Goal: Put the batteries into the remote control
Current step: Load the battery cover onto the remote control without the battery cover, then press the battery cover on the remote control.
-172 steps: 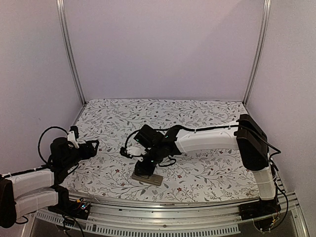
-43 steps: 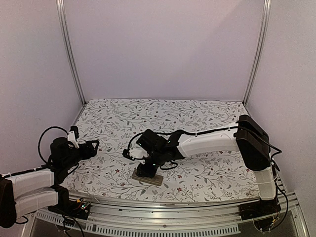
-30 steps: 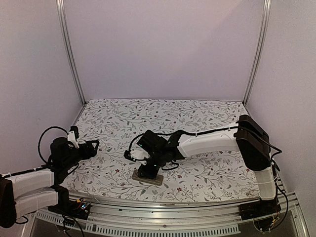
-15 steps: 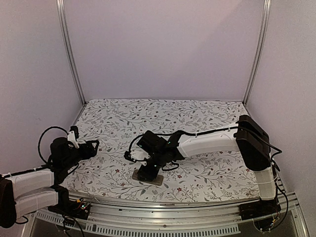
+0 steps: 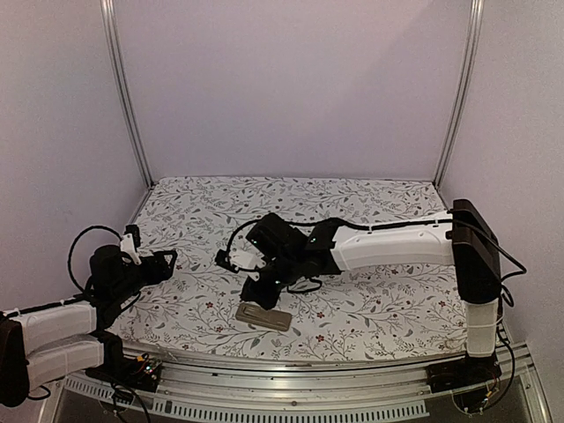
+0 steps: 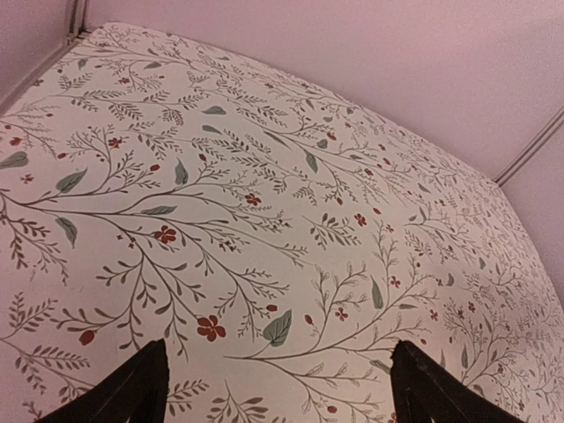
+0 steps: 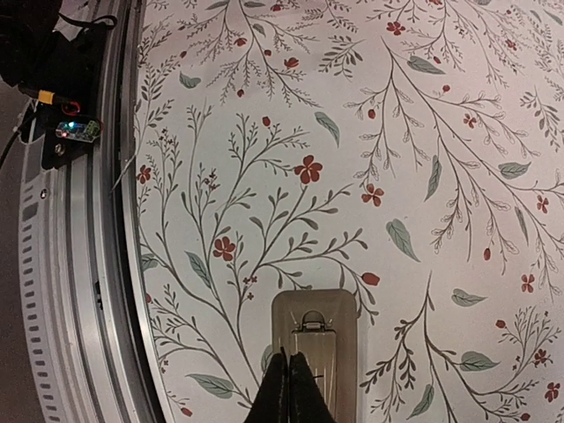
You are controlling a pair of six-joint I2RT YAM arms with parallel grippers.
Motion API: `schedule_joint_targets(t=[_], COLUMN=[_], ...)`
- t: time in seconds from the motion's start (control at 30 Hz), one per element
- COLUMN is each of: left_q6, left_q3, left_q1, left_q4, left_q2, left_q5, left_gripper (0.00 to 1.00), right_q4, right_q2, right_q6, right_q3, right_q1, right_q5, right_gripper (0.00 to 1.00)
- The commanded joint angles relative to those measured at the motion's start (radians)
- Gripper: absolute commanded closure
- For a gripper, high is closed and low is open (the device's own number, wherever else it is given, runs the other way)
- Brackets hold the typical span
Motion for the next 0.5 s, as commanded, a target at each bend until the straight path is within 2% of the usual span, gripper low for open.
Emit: schedule_joint_targets(t=[0.0, 0.47], left_q6=[-0.001, -0.003], left_q3=[-0.012, -0.012], left_q1=[0.008, 0.008], left_q4=[0.005, 0.007], left_q2=[-0.003, 0.000], left_q5=[-0.002, -0.003], left_gripper=[0.13, 0.13], right_q4=[0.025, 0.030], right_q2=[0.005, 0.063], right_q6=[0.031, 0.027], right_q3=[0.005, 0.010], right_q1=[0.004, -0.007], right_q5=[-0.050, -0.038], right_gripper=[1.00, 1.00])
